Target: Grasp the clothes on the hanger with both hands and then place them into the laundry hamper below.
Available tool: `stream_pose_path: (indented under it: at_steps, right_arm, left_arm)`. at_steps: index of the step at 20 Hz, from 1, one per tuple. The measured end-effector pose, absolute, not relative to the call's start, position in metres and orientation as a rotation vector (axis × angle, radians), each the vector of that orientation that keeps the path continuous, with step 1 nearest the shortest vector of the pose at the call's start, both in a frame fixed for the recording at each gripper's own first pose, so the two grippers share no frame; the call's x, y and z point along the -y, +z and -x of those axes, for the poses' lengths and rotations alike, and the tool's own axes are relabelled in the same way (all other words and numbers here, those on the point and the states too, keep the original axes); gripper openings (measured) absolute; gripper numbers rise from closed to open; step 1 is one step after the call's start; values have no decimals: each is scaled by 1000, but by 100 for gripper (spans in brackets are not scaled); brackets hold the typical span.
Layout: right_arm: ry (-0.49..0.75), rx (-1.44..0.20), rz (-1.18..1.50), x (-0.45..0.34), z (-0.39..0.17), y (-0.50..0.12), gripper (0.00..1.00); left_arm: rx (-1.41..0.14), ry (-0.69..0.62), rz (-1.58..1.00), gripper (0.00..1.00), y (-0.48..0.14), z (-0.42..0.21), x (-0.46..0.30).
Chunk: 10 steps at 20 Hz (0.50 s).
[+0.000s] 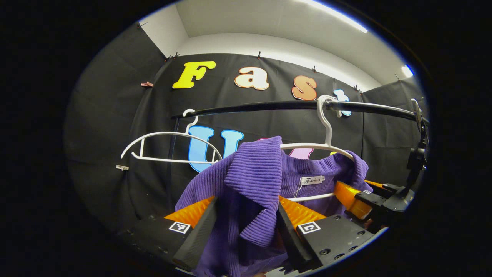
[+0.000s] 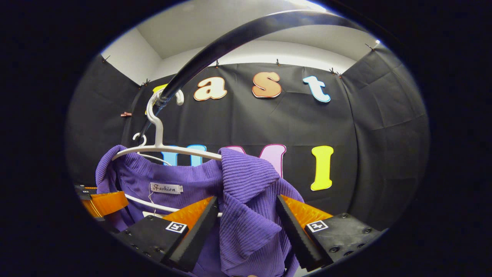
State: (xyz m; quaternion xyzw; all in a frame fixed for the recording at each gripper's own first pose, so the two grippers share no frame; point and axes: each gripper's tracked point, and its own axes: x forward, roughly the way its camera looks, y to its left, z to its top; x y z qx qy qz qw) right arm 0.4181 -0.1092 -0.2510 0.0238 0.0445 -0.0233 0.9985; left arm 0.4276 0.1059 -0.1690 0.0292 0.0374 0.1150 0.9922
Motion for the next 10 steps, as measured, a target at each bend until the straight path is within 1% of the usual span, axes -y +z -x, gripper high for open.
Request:
stream_pose_path:
  at_steps: [2,3,5,6,7,8,10]
  right_arm:
    - [-38,-82,-46,107,-422,-254,96]
    - [-38,-73,-54,107,-422,-252,95]
    - [-59,-49,-59,115,-430,-255,89]
    - [-91,-36,-63,123,-435,-257,69]
    - [-116,-20,-83,132,-439,-256,55]
    - [-125,-8,-124,133,-439,-256,29]
    - [-95,5,-218,127,-445,-256,24]
  left_arm:
    - [-70,237,-63,84,-172,-430,-108]
    - [-64,244,-63,81,-172,-430,-111]
    - [-67,223,-49,67,-175,-437,-109]
    - [-65,228,-50,61,-173,-440,-112]
    - [-66,240,-52,54,-175,-441,-118]
    - [-73,248,-51,42,-176,-442,-122]
    - [-82,266,-56,19,-173,-446,-131]
